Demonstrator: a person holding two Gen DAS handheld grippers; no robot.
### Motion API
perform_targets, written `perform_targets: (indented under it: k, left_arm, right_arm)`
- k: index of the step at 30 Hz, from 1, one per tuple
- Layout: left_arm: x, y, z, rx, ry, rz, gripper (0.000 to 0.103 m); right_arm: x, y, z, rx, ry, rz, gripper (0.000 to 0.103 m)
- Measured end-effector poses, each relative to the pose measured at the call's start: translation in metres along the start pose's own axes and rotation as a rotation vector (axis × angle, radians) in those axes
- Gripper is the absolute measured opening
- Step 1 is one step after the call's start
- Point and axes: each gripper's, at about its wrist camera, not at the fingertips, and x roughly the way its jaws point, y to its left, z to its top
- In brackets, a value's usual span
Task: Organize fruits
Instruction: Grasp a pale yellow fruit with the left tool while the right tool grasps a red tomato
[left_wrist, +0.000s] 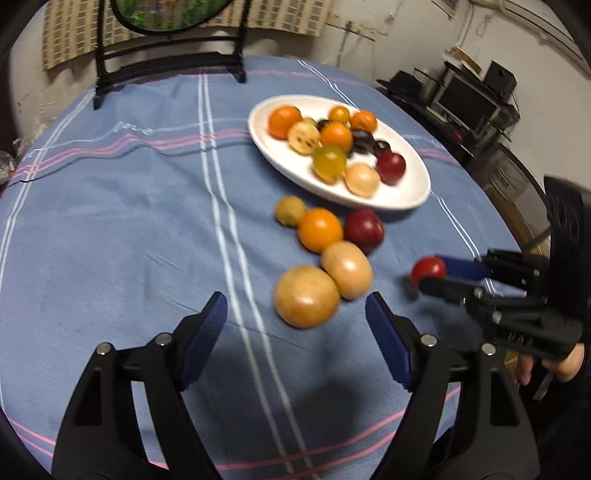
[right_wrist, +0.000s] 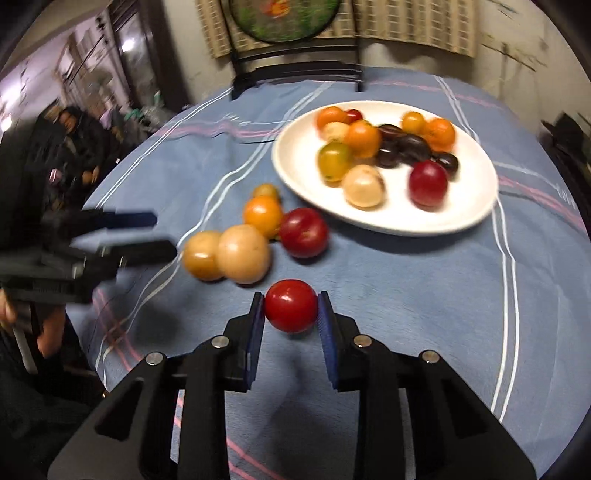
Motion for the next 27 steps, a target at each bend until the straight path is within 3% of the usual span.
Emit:
perform_targets:
  k: [6,13,16,17,18,27]
  left_arm:
    - [0.017,-0.013,-0.009,0.053,0.033,-0.014,0.079]
    - [0.038,-0.018,-0.009,0.124,0.028,0.056,0.077]
    - [0.045,-0.019,-0.007,0.151,0.008,0.088,0.067]
    - [0.045,-0.019,-0.006,0.155,0.001,0.096,0.061]
    - [0.044,-0.019,-0.006,0.161,-0.009,0.098,0.047]
    - [0.024,-0.011,-0.007,0.065,-0.023,0.041,0.044]
  right_arm:
    - [-0.005,-0.003,-0.001,0.035,-0.007,0.016,0.031]
    - [-0.014,-0.01,-0.003,0.068,-0.009,0.023,0.031]
    - [-0.015,-0.011,-0.003,0.074,-0.01,0.023,0.031]
    - [-0.015,-0.011,-0.003,0.074,-0.008,0.025,0.031]
    - [-0.016,-0.011,-0.004,0.074,-0.006,0.028,0.031]
    - [-0.02,-0.011,-0.001,0.073,-0.009,0.028,0.031]
